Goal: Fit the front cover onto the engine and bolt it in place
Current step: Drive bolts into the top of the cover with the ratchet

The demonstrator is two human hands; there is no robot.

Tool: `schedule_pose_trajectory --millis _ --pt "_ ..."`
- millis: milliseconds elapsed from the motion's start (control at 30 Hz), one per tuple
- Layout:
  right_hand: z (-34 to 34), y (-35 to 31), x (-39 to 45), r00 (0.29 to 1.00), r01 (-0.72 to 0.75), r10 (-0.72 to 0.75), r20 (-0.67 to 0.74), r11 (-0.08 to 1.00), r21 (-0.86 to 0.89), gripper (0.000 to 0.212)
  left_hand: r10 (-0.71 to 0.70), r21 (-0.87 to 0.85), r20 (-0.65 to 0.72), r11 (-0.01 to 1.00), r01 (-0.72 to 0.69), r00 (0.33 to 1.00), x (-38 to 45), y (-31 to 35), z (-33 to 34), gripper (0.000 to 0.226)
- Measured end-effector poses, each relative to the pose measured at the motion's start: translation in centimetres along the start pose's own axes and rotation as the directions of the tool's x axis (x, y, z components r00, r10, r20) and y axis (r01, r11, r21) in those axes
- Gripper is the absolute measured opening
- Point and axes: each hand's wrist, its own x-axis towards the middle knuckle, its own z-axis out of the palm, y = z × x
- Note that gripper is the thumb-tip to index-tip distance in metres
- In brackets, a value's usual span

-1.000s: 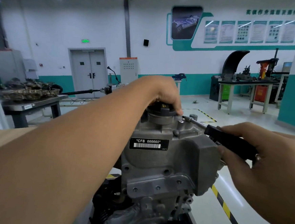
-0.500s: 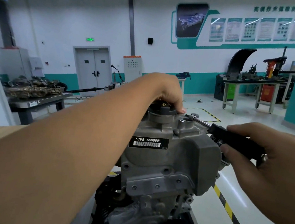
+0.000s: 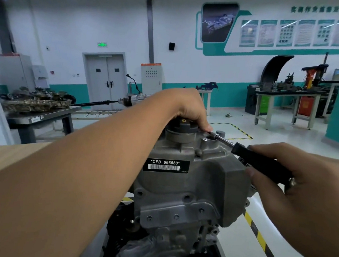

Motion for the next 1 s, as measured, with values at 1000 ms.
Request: schedule_pose_trajectory --millis 1000 --pt "0.9 -0.5 -0.9 0.988 0.147 -0.146 -0.059 0.989 0.021 0.016 -0.054 -0.232 0.085 0.970 0.072 0.995 -0.7 -1.5 -0.1 0.006"
